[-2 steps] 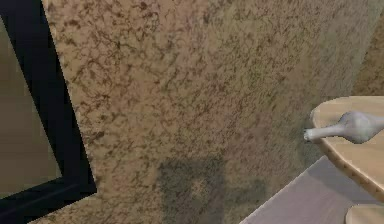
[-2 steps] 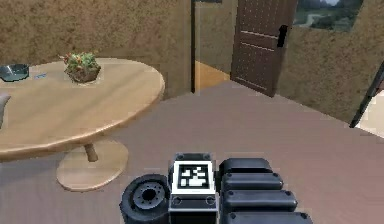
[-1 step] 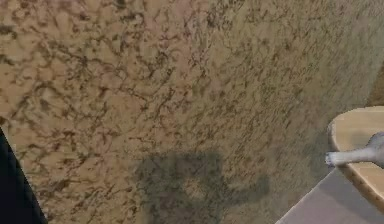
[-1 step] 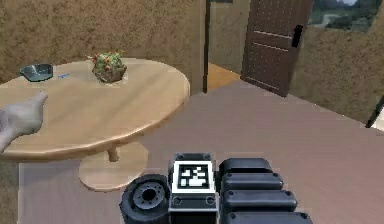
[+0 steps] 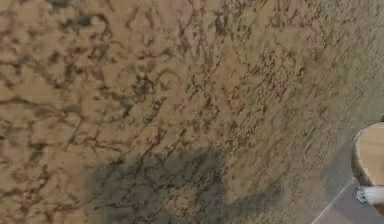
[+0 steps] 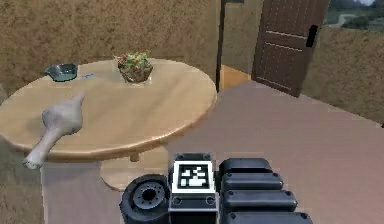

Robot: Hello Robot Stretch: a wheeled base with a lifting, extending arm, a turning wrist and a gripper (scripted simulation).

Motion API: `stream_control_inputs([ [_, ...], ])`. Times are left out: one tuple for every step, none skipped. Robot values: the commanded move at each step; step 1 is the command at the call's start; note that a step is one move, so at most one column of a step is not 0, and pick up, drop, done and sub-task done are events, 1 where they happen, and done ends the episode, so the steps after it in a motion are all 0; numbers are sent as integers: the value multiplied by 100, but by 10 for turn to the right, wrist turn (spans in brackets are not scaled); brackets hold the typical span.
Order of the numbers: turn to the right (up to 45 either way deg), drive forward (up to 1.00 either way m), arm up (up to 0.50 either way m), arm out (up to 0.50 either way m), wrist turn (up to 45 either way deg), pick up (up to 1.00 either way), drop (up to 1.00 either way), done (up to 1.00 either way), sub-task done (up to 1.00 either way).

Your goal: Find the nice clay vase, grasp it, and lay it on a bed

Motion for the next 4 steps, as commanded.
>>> stream_control_inputs([
  [450,0,0,0,0,0,0,0,0],
  [450,0,0,0,0,0,0,0,0],
  [450,0,0,0,0,0,0,0,0],
  [90,0,0,0,0,0,0,0,0],
])
